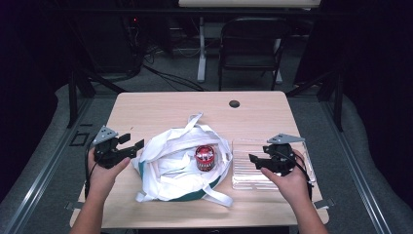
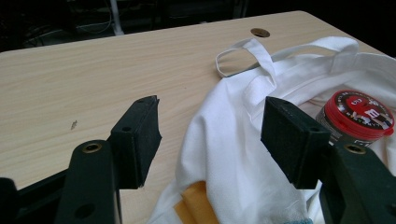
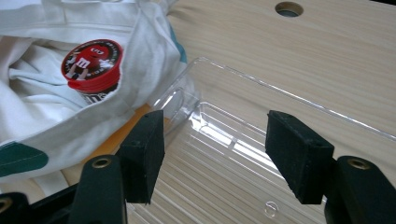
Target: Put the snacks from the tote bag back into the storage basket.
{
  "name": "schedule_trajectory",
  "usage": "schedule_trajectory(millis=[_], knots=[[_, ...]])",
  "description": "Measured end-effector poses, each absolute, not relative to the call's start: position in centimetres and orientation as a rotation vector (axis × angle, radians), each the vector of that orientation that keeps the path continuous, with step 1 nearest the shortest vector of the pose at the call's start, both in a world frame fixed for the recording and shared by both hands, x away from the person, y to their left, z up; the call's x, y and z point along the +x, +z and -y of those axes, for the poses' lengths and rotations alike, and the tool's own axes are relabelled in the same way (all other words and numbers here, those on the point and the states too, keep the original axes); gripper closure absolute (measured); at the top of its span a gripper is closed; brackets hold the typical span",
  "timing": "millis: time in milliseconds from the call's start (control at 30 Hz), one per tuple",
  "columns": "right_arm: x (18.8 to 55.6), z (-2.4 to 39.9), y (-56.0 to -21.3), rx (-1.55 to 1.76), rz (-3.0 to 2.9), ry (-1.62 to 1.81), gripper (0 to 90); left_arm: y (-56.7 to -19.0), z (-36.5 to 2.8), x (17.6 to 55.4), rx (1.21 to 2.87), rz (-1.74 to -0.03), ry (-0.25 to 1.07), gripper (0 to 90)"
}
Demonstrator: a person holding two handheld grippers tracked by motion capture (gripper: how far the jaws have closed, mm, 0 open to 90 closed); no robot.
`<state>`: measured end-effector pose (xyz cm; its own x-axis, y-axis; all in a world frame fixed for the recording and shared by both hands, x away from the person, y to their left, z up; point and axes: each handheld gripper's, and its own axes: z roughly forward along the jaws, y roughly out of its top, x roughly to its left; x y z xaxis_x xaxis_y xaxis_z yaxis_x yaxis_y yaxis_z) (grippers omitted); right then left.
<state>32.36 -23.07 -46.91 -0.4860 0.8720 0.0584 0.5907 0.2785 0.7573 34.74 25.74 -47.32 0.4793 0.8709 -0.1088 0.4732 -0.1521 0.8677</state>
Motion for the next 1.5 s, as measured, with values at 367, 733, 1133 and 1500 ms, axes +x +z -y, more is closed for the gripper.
schedule_trajectory(millis=[367, 733, 1133, 1500], knots=[[33.4, 20.7, -45.7, 1.242, -2.258, 1.088, 36.3, -47.3, -25.8, 34.7, 1.790, -1.135, 0.539, 37.2], [34.3, 19.1, -44.7, 1.184, -2.314, 1.097, 34.9, -47.1, -25.8, 34.7, 1.789, -1.131, 0.542, 37.2], [35.4, 16.5, -44.1, 1.123, -2.428, 1.072, 31.1, -47.2, -25.7, 34.7, 1.790, -1.133, 0.540, 37.2], [36.5, 12.7, -43.3, 1.035, -2.566, 1.004, 27.2, -47.0, -25.8, 34.6, 1.785, -1.129, 0.543, 37.2]])
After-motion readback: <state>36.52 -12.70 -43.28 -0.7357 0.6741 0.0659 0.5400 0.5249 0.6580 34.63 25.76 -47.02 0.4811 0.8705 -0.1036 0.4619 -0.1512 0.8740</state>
